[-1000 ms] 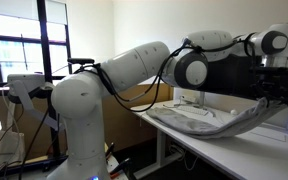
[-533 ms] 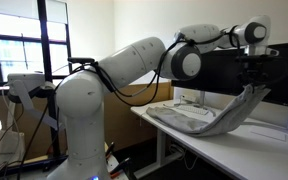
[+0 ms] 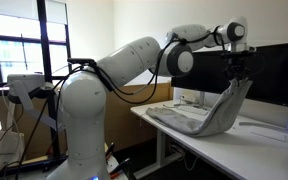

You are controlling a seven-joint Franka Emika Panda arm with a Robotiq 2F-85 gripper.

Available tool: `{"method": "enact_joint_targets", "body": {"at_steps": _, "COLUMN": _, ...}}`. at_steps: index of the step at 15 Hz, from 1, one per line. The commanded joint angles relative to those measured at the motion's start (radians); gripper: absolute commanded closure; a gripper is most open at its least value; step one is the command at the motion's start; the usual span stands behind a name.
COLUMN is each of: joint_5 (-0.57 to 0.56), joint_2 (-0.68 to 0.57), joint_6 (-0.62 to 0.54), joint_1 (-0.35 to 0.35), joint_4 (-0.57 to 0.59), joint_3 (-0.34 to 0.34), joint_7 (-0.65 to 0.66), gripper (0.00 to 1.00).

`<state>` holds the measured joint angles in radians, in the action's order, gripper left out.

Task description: Fold the pants in half

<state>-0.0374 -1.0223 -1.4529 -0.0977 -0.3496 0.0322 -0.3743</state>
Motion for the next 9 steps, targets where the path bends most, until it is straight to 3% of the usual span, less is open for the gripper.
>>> {"method": "enact_joint_targets", "body": {"at_steps": 1, "joint_5": -0.020, "joint_2": 0.027, "joint_6": 0.066, "joint_1": 0.043, "joint_4": 0.000, "joint_3": 0.008, "joint_7": -0.029, "gripper": 0.91}}
{"method": "enact_joint_targets", "body": {"at_steps": 9, "joint_5": -0.030, "joint_2": 0.046, "joint_6": 0.187, "joint_1": 0.176, "joint_4": 0.000, "joint_3": 0.013, "joint_7": -0.083, "gripper": 0.91}}
